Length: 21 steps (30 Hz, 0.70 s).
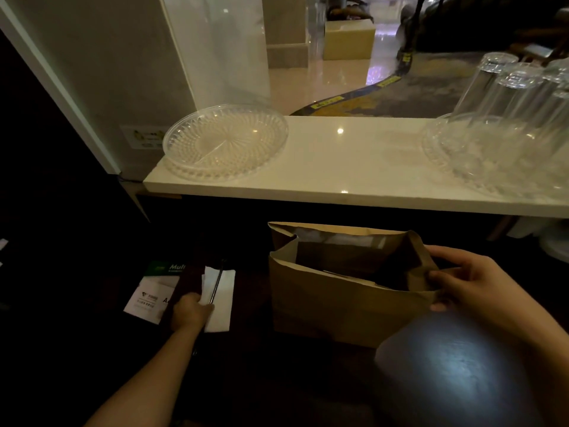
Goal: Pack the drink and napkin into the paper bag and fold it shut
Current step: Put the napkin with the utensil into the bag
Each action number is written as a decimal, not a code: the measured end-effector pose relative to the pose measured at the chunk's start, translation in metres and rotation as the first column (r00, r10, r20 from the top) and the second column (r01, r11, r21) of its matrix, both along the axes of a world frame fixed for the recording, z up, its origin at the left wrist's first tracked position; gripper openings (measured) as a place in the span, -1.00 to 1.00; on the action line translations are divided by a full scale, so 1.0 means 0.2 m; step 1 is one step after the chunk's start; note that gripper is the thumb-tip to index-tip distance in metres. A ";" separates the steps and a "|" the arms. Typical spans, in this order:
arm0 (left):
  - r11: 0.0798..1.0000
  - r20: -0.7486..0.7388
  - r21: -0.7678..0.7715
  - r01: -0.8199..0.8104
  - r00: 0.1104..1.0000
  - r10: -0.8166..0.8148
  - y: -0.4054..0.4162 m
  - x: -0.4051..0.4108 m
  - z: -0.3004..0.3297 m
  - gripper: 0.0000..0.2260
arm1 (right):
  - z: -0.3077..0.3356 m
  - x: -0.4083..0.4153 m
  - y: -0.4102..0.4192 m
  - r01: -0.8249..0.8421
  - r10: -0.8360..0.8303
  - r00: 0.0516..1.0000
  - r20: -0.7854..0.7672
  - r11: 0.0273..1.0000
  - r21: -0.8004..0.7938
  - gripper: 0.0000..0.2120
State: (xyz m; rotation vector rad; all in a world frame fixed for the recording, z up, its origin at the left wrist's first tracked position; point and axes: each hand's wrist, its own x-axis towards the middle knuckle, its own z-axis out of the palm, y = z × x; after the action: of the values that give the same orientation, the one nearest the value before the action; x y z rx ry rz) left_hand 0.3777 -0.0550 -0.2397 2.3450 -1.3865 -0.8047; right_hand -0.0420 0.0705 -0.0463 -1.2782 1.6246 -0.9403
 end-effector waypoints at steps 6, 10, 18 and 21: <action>0.979 -0.104 -0.184 -0.083 0.992 0.064 0.02 -0.02 0.17 -0.75 | 0.04 0.02 0.01 -0.023 0.023 1.000 -0.006 1.000 -0.017 -0.60; 0.819 -0.048 -0.568 -0.080 0.997 0.063 0.08 -0.02 0.58 -0.82 | 0.05 0.03 0.01 -0.038 0.039 0.999 0.021 0.999 -0.037 -0.55; 0.434 -0.321 -0.618 0.656 0.293 -0.901 0.04 -0.73 1.50 -0.79 | 0.02 -0.01 0.00 -0.073 0.073 0.997 0.006 0.997 -0.039 -0.53; 0.213 -0.179 -0.353 0.911 0.158 -0.971 -0.02 -1.04 1.44 -0.83 | 0.02 -0.02 -0.01 -0.040 0.041 0.999 0.015 0.999 -0.019 -0.62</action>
State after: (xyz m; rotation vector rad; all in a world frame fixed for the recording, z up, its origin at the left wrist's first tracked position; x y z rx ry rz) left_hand 0.1701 -0.0586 0.0478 0.7508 -2.5725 -1.2369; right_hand -0.0450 0.0681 -0.0416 -1.3084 1.5754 -0.9404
